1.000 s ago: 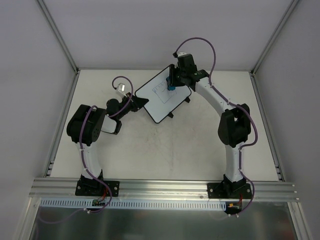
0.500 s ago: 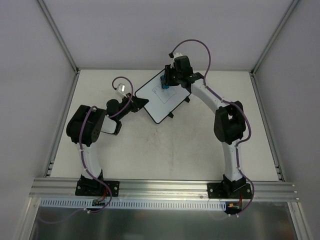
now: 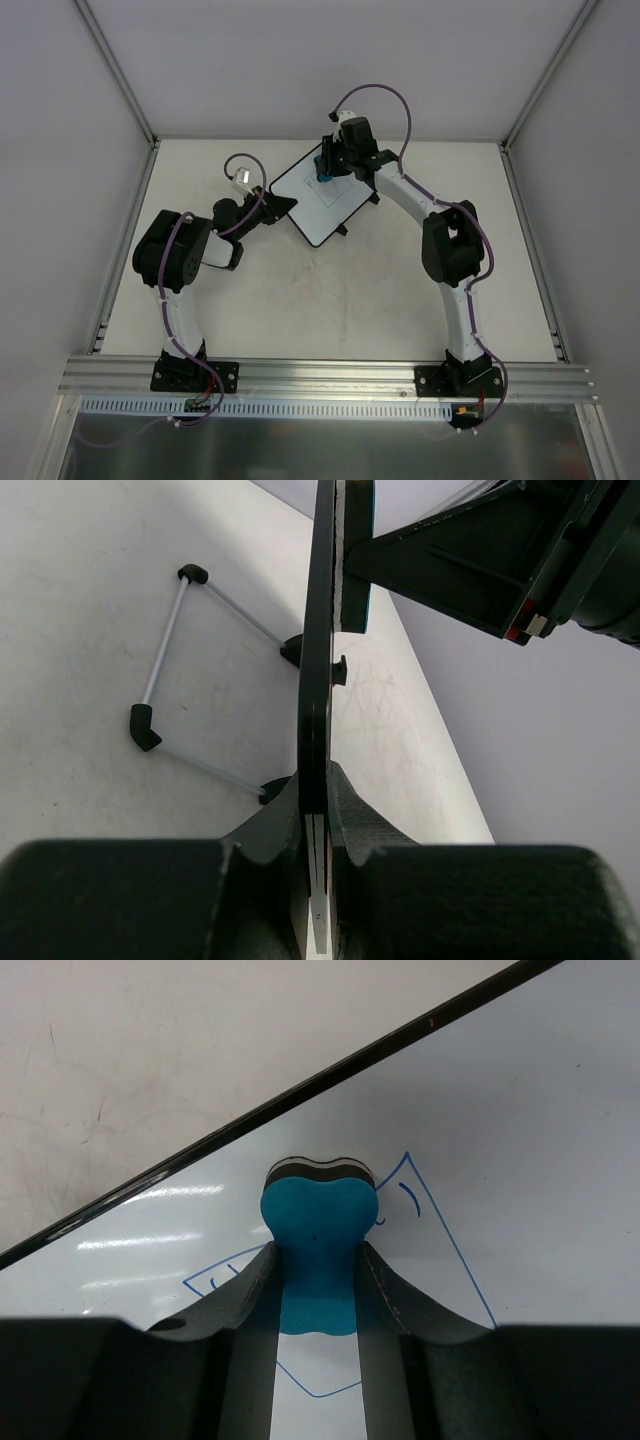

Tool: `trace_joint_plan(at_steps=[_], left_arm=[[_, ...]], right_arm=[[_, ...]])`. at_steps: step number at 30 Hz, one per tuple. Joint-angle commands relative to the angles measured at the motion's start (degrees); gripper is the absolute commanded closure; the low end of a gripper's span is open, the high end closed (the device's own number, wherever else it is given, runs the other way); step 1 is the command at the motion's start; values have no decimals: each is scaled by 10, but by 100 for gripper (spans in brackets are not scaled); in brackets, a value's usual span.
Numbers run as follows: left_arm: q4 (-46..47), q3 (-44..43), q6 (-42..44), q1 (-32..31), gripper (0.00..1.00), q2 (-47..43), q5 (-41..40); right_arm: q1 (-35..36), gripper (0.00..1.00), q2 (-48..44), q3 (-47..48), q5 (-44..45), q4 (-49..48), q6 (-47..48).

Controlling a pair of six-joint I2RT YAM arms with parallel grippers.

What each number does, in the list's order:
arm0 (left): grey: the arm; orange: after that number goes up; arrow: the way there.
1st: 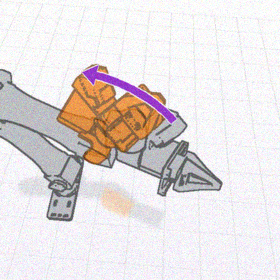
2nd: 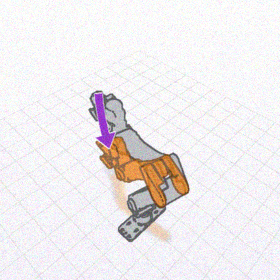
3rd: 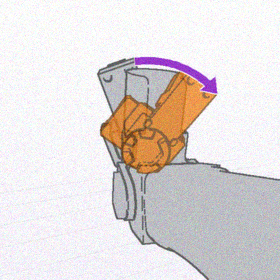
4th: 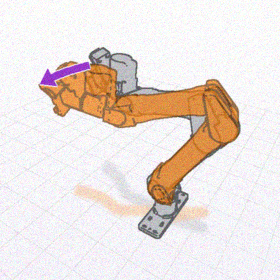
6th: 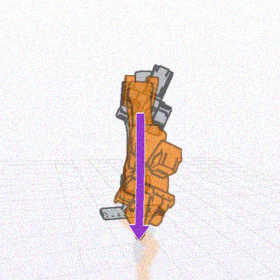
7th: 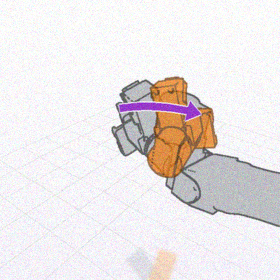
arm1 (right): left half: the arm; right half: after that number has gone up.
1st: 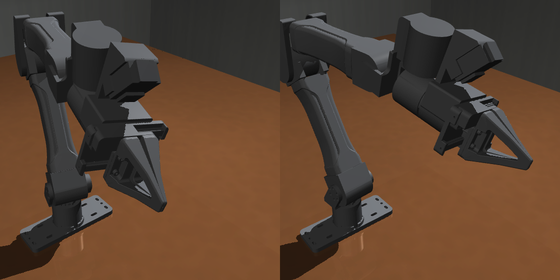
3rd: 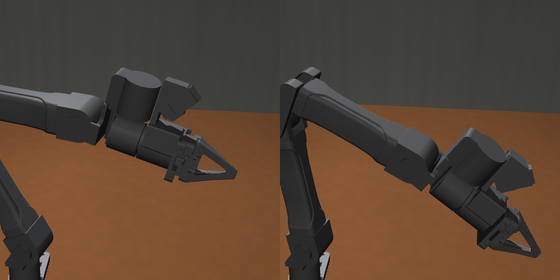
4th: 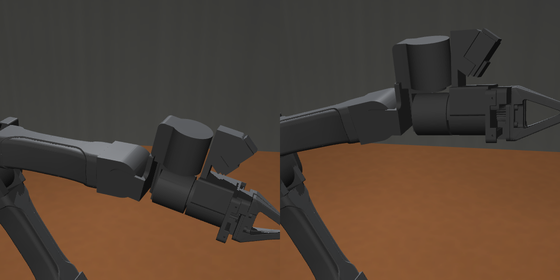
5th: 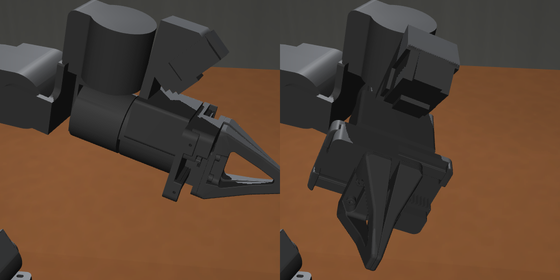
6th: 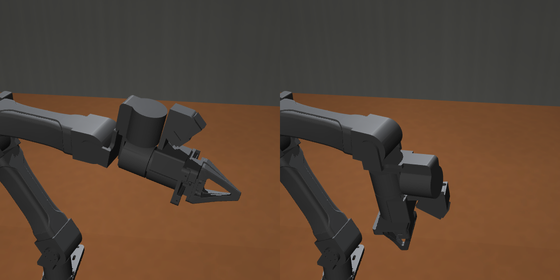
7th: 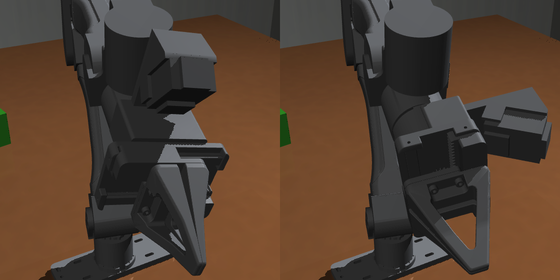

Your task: Erase the whiteboard

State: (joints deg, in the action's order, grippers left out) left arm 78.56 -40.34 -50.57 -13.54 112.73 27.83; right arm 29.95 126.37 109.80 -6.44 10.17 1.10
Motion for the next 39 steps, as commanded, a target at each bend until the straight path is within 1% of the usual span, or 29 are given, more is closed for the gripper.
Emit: trace_joint_plan(at_steps=[1,7,8,9,12,15,20,25,34,39], left_arm=[[173,14,18,-6,100,-7,17],[172,17,20,-6,100,-6,20],[172,18,20,-5,100,-6,20],[172,18,20,-6,100,-6,21],[172,17,16,-5,100,-6,22],[171,16,13,-6,100,-4,27],[171,20,17,-5,100,-8,28],[171,22,19,-6,100,-11,29],[170,23,18,-6,100,-10,28],[170,23,18,-6,100,-10,29]], right_arm=[[8,100,13,0,10,-21,1],[-2,100,23,-6,19,-21,-9],[-9,100,24,-6,20,-20,-32],[-14,98,27,-6,23,-14,-42],[-29,98,34,-6,27,-3,-87],[-37,100,42,-5,40,8,-102],[-55,100,62,17,50,30,-128],[-74,100,70,15,52,49,-161],[-85,100,63,-4,55,54,-155],[-83,100,63,-2,31,52,-145]])
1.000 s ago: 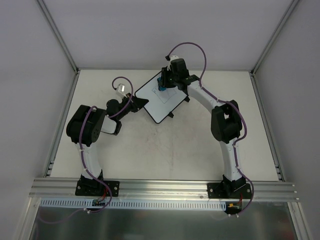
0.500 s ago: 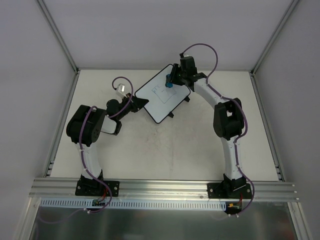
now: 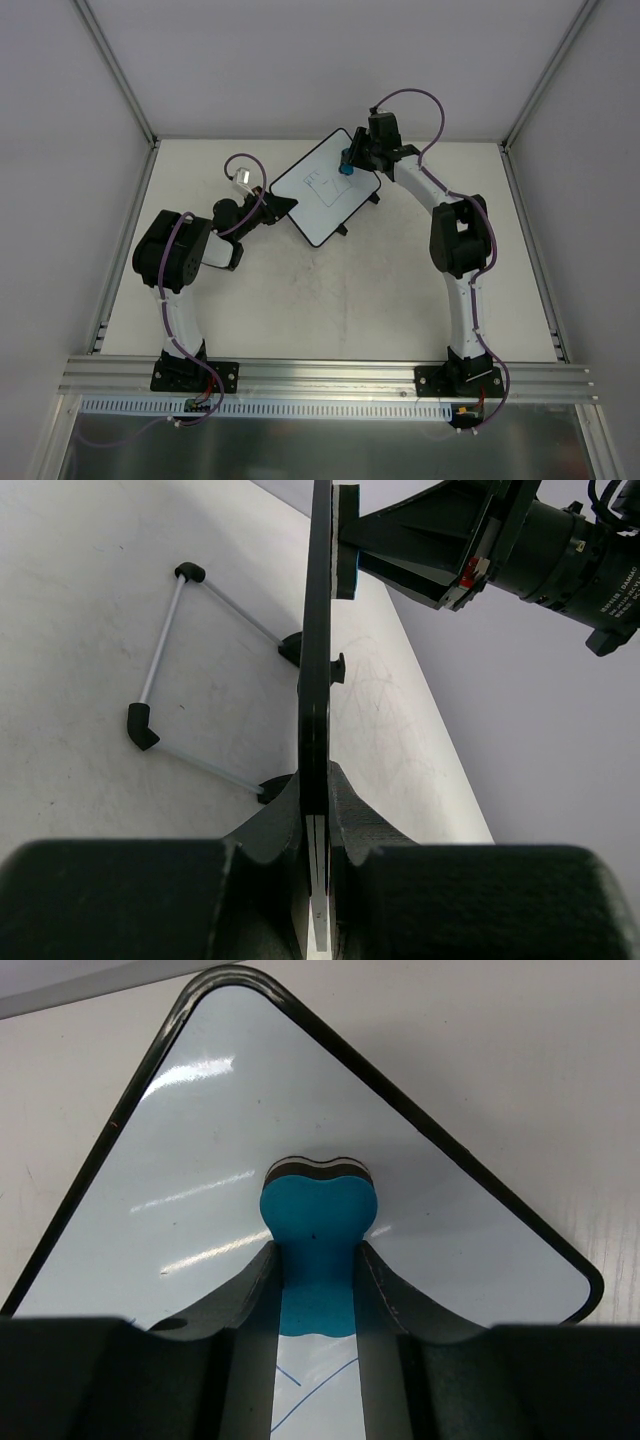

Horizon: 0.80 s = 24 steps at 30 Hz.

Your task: Erase the whiteboard

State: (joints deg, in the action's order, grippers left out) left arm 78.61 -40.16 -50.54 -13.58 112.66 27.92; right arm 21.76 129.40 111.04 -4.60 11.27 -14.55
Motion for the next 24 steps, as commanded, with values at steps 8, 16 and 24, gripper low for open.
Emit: trace_joint_plan(at_steps=[8,16,24], left_arm=[[169,19,16,-6,100,-10,30],[163,21,20,-6,100,-14,32],[160,17,20,-6,100,-10,33]], right_arm=[[42,100,16,-15,0,32,96],[84,100,-16,-47,-22,2,166],[118,100,-38,-74,-75,-28,215]])
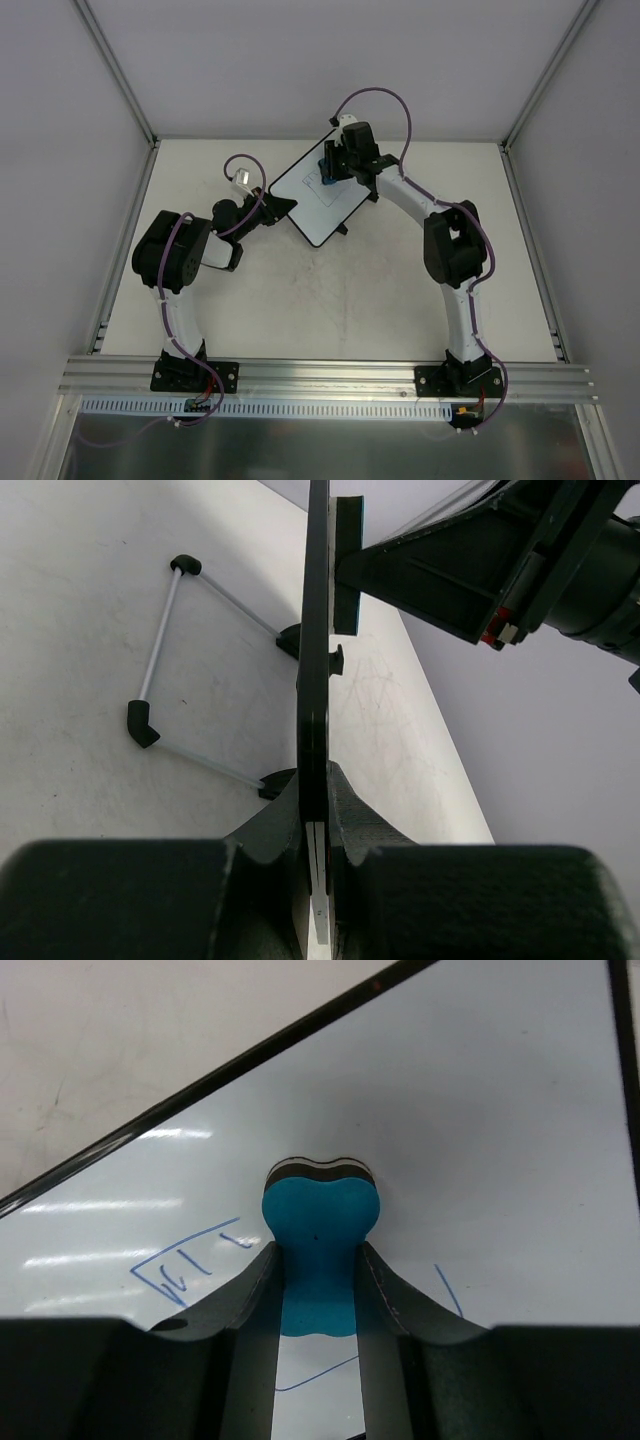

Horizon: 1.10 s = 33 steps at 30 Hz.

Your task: Erase the whiteboard

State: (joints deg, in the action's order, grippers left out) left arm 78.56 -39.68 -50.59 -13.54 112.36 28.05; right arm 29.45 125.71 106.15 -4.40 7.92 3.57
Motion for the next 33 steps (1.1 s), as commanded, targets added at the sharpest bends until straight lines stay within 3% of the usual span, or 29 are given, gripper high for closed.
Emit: trace_joint_plan(at_steps=[1,14,21,25,33], left_arm=[[160,12,20,-6,100,-7,32],[158,9,19,-6,100,-7,36],[157,11,20,-6,100,-9,36],[157,11,18,-6,100,-10,35],[164,12,13,-6,100,-10,35]], right_arm=[[44,100,-4,-27,-82,3,47],[90,99,-29,-63,-151,-23,126],[97,99,-30,-65,-134,-24,132],[91,100,-26,-63,-74,-19,114],[20,100,-6,-52,-52,-2,6]])
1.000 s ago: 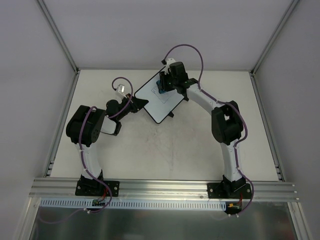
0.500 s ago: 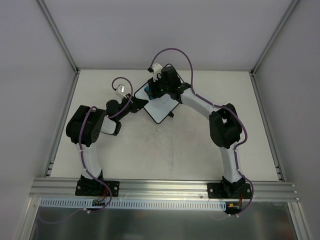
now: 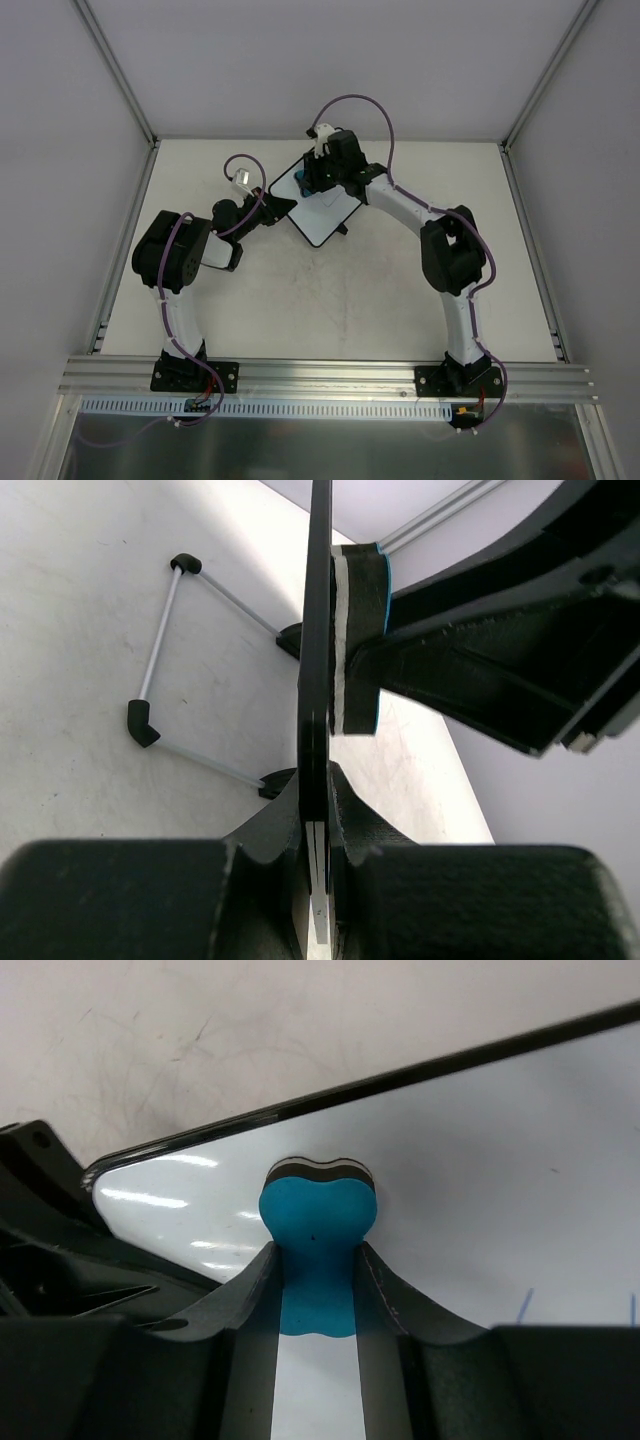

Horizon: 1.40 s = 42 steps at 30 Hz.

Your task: Erase the whiteboard

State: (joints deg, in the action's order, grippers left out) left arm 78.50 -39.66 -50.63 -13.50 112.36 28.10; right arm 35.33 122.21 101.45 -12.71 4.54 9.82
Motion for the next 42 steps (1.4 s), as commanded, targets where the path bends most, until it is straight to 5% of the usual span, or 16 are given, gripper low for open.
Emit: trace_joint_plan(at_steps=[1,18,34,42], left_arm=[[164,12,13,-7,100,-9,35],[171,14,11,-7,100,-7,33],[174,13,10,-7,100,-4,34],[174,11,11,-7,100,-2,36]], right_arm=[[-46,100,29,-9,29,32,-83],[-155,100,49,-61,45,44,-259],[-166,100,43,-80,49,50,-278],[-128,100,16,-85,61,44,-211]])
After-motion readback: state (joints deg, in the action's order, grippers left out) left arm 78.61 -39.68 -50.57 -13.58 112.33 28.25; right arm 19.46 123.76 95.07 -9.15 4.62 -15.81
